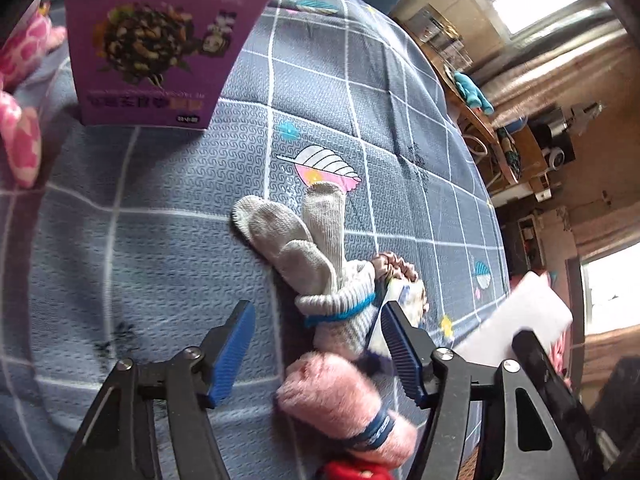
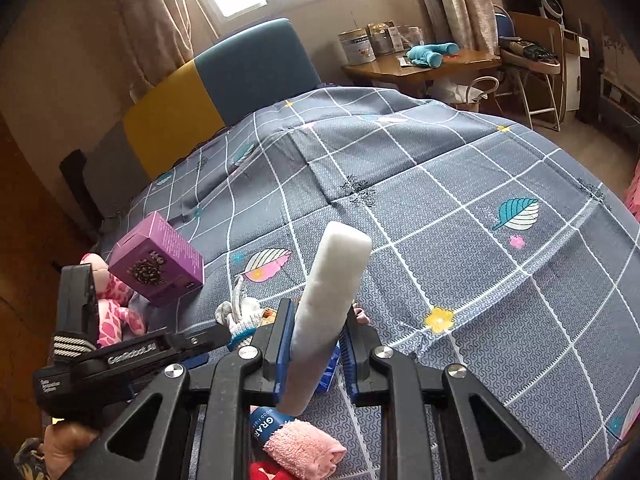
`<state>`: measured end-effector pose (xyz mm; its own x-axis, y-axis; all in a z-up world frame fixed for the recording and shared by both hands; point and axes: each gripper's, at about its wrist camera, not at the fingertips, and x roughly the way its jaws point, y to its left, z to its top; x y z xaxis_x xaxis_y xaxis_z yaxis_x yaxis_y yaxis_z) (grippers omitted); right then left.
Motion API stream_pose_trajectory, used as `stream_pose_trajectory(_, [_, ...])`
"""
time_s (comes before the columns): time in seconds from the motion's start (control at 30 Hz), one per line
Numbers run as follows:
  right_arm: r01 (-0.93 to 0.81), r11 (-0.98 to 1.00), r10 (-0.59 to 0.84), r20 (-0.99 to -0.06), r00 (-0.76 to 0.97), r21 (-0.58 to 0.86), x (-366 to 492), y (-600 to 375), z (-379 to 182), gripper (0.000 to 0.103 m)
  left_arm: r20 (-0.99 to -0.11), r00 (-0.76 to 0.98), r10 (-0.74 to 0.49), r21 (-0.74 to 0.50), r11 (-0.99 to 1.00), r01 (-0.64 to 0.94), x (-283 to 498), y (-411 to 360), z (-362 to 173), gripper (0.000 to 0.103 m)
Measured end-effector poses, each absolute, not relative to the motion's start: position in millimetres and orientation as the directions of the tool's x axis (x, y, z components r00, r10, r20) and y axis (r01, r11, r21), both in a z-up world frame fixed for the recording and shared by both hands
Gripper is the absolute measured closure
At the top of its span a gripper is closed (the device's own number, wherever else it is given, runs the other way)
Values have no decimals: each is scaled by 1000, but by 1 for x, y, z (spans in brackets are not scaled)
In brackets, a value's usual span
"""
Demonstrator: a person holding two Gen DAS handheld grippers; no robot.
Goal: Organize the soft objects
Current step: 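Grasp the grey knit gloves with the left gripper while the right gripper holds the sponge, then carry the gloves into the gold tray and open the left gripper while the right holds the sponge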
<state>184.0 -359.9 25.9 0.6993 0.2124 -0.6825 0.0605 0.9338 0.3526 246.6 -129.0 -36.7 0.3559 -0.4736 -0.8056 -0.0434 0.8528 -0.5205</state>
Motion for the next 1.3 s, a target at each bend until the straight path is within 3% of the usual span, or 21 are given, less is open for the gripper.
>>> stream_pose_trajectory(0.27, [51, 927, 235, -680, 694, 372, 185, -361, 25, 82, -770, 349, -534, -616, 764, -192, 270, -141, -60, 46])
stream_pose_trajectory(0.4, [51, 928, 234, -681, 694, 370, 185, -361, 24, 82, -802, 329, -498, -570, 803, -173, 278, -157, -64, 62])
stream_pose_trajectory(0.5, [51, 929, 233, -684, 691, 367, 186, -361, 23, 82, -801, 346, -488, -557, 819, -135, 274, -158, -59, 66])
stream_pose_trajectory(0.73, [23, 933, 245, -679, 692, 360, 185, -357, 24, 82, -787, 424, -447, -509, 860, -37, 256, -134, -28, 66])
stream_pose_trajectory(1.0, [-190, 931, 353, -631, 691, 313, 177, -320, 35, 82, -795, 492, -355, -377, 924, 57, 194, -87, -4, 66])
stream_pose_trajectory(1.3, [-372, 845, 526, -722, 450, 383, 173, -266, 9, 82, -781, 575, -244, -260, 964, 56, 116, -30, 10, 66])
